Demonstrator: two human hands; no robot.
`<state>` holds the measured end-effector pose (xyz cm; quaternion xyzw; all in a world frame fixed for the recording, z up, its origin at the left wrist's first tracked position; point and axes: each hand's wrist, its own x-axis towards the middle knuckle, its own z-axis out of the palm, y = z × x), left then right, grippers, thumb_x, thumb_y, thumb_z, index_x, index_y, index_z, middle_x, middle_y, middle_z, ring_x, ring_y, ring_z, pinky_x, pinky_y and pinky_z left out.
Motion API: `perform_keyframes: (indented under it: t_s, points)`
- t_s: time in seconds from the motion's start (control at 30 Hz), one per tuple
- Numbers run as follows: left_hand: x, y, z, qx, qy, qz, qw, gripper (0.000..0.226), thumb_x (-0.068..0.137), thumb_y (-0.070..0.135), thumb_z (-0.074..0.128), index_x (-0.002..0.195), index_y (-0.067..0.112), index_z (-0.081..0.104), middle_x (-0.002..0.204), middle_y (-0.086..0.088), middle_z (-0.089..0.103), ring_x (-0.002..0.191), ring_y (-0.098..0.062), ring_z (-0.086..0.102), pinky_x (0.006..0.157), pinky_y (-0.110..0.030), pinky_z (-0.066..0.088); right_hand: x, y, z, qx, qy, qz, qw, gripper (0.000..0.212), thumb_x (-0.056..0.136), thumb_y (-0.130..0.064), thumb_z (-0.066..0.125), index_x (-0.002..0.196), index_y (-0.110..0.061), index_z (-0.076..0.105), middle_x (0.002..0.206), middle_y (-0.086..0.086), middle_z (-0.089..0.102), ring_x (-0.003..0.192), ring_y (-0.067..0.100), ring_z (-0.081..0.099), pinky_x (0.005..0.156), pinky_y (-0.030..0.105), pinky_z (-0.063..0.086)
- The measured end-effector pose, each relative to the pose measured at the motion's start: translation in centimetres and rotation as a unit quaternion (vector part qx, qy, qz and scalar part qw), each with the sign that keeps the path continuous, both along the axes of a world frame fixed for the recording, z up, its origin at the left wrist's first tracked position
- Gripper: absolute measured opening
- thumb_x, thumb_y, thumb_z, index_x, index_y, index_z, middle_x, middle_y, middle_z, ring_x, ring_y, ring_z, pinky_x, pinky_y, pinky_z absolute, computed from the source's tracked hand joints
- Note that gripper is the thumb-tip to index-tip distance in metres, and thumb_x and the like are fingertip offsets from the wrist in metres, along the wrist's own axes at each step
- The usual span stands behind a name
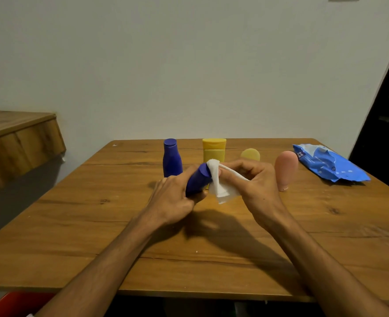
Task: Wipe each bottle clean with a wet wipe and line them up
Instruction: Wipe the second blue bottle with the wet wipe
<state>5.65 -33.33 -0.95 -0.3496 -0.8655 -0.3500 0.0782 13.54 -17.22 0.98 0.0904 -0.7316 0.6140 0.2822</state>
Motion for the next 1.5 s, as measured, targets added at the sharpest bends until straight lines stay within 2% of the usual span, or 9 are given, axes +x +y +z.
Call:
perform_keyframes:
  t_s: [0.1,0.3,0.47,0.6,0.73,0.97,1.13,1.3,1.5]
  points:
    - [0.0,0.0,0.1,0.004,-0.014,0.005,1.000,0.047,0.085,0.018,0.072,0.127,0.021,0.051,0.101,-0.005,0.066,0.092,-0.017,0.064,0.093,-0.040,0.052,0.0,-0.1,0.0,0.014,0.011,-0.005,1.000,0.023,0.072,-0.038,0.069,0.087,-0.022,0.075,0.089,-0.005,0.072,0.085,0.013,0.066,0.065,0.021,0.052]
    - [0.1,0.0,0.1,-0.021,-0.008,0.006,1.000,0.068,0.086,0.012,0.070,0.145,0.025,0.037,0.110,-0.004,0.064,0.100,-0.017,0.062,0.092,-0.026,0.042,-0.3,-0.5,-0.8,0.152,0.109,-0.099,0.977,0.022,0.083,-0.043,0.070,0.102,-0.032,0.067,0.098,-0.009,0.064,0.092,0.010,0.061,0.069,0.019,0.053]
    - [0.0,-0.2,0.2,-0.058,0.007,0.024,0.998,0.075,0.083,0.004,0.069,0.146,0.024,0.035,0.120,-0.007,0.063,0.111,-0.022,0.061,0.103,-0.036,0.043,-0.5,-0.5,-1.5,0.286,0.203,-0.145,0.925,0.028,0.086,-0.028,0.065,0.109,-0.012,0.070,0.102,0.005,0.059,0.093,0.007,0.053,0.070,0.015,0.050]
    - [0.3,0.1,0.1,-0.080,0.027,0.016,0.996,0.067,0.083,0.007,0.070,0.141,0.020,0.040,0.117,-0.008,0.065,0.110,-0.022,0.062,0.100,-0.032,0.043,-0.5,-0.6,-1.8,0.359,0.239,-0.192,0.881,0.028,0.081,-0.022,0.074,0.104,-0.007,0.069,0.098,0.012,0.061,0.089,0.019,0.059,0.066,0.020,0.054]
    - [0.1,-0.1,0.3,-0.088,0.046,0.020,0.995,0.068,0.085,0.009,0.067,0.145,0.022,0.038,0.118,-0.009,0.064,0.109,-0.023,0.062,0.103,-0.036,0.044,-0.3,-0.4,-1.3,0.281,0.210,-0.151,0.924,0.025,0.085,-0.028,0.066,0.102,-0.011,0.072,0.096,0.005,0.062,0.086,0.009,0.057,0.066,0.019,0.052]
    - [0.3,-0.3,0.1,-0.050,0.057,-0.004,0.997,0.059,0.088,0.022,0.069,0.141,0.025,0.043,0.110,-0.005,0.065,0.099,-0.019,0.063,0.101,-0.039,0.045,0.4,-0.4,0.4,0.081,0.034,-0.057,0.995,0.013,0.081,-0.036,0.068,0.092,-0.029,0.069,0.088,-0.012,0.064,0.083,0.005,0.061,0.065,0.013,0.048]
    - [0.4,-0.3,0.1,-0.033,0.052,-0.021,0.998,0.058,0.088,0.022,0.071,0.140,0.023,0.045,0.110,-0.006,0.067,0.099,-0.019,0.064,0.100,-0.035,0.043,0.5,-0.3,0.5,0.014,-0.053,-0.023,0.998,0.010,0.090,-0.025,0.060,0.092,-0.030,0.069,0.087,-0.001,0.068,0.079,0.011,0.062,0.058,0.012,0.048]
    - [0.4,-0.3,0.3,-0.029,0.044,-0.019,0.998,0.059,0.086,0.020,0.073,0.139,0.024,0.047,0.112,-0.006,0.067,0.100,-0.019,0.063,0.097,-0.032,0.043,0.1,0.2,0.5,-0.046,-0.106,0.039,0.993,0.021,0.093,-0.018,0.057,0.087,-0.030,0.073,0.083,-0.003,0.072,0.089,0.020,0.065,0.072,0.027,0.052]
    - [0.9,-0.4,0.6,-0.109,0.098,-0.033,0.989,0.036,0.086,0.011,0.066,0.119,0.017,0.057,0.089,0.007,0.058,0.081,-0.007,0.055,0.086,-0.024,0.044,-0.1,0.3,0.3,0.035,-0.126,0.054,0.990,0.017,0.094,-0.015,0.058,0.093,-0.019,0.075,0.093,0.001,0.069,0.094,0.018,0.063,0.078,0.028,0.050]
